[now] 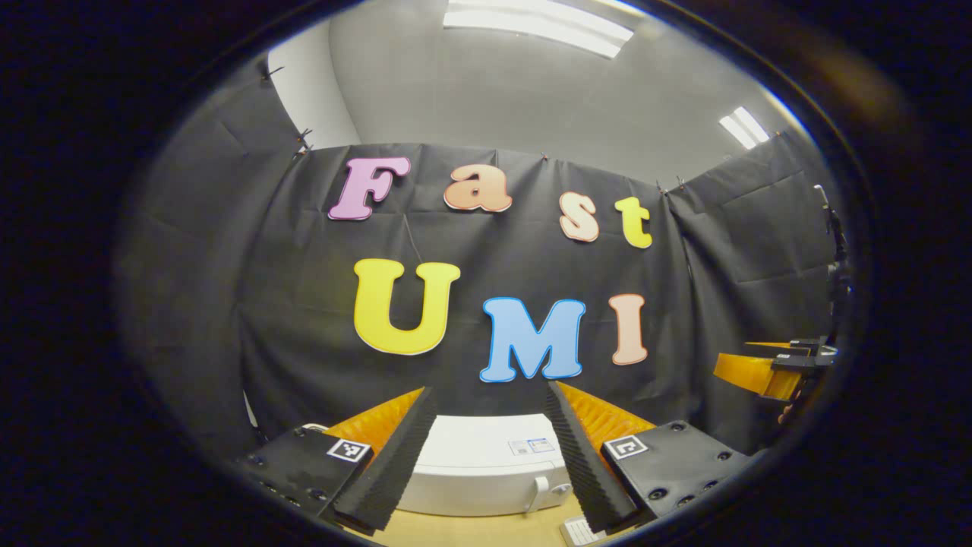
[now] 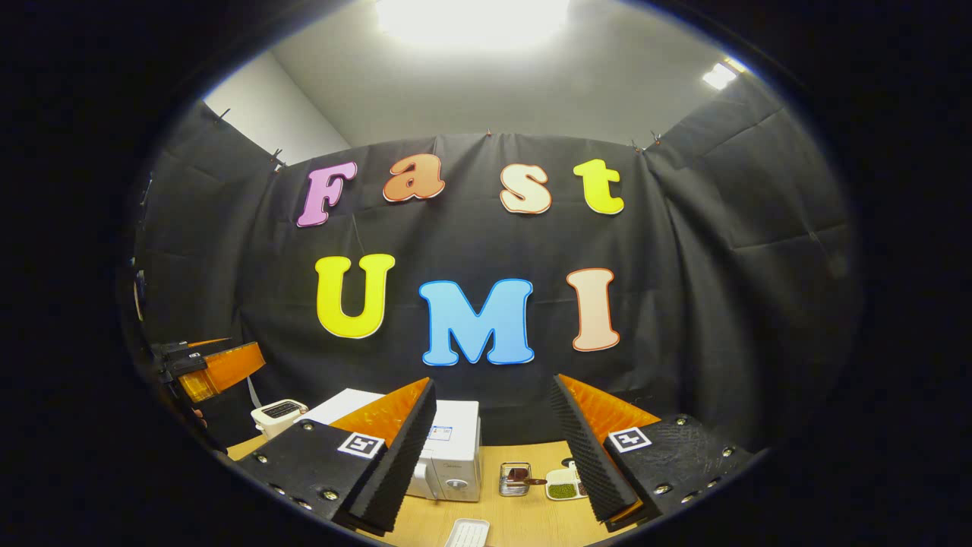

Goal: Open the microwave oven with the left hand, put the food in, and close the microwave oven.

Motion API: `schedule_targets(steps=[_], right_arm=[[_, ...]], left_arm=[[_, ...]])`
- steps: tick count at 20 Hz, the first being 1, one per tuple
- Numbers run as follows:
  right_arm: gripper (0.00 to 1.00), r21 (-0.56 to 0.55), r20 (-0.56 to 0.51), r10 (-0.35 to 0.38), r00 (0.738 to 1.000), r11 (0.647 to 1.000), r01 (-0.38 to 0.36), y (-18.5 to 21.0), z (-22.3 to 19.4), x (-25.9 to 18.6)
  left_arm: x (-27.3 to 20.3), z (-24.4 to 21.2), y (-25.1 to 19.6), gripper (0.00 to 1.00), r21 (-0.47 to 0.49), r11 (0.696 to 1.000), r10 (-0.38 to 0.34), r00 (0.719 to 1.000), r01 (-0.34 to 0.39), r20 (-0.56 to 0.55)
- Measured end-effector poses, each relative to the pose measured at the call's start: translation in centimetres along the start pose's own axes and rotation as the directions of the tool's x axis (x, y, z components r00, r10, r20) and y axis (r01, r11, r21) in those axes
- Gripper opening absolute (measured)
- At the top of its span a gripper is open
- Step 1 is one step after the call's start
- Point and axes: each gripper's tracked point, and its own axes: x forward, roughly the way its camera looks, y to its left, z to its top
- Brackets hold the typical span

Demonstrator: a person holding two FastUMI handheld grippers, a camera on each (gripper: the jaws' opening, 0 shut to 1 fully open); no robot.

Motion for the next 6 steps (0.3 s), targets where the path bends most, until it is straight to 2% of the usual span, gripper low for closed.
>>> schedule_targets(steps=[6], right_arm=[[0.92,-0.002,0.001,0.009,1.000,1.000,-0.009,2.1,0.4,-1.9]], left_arm=[[-3.0,1.1,1.0,0.96,0.004,1.000,0.004,1.000,-0.004,0.012]])
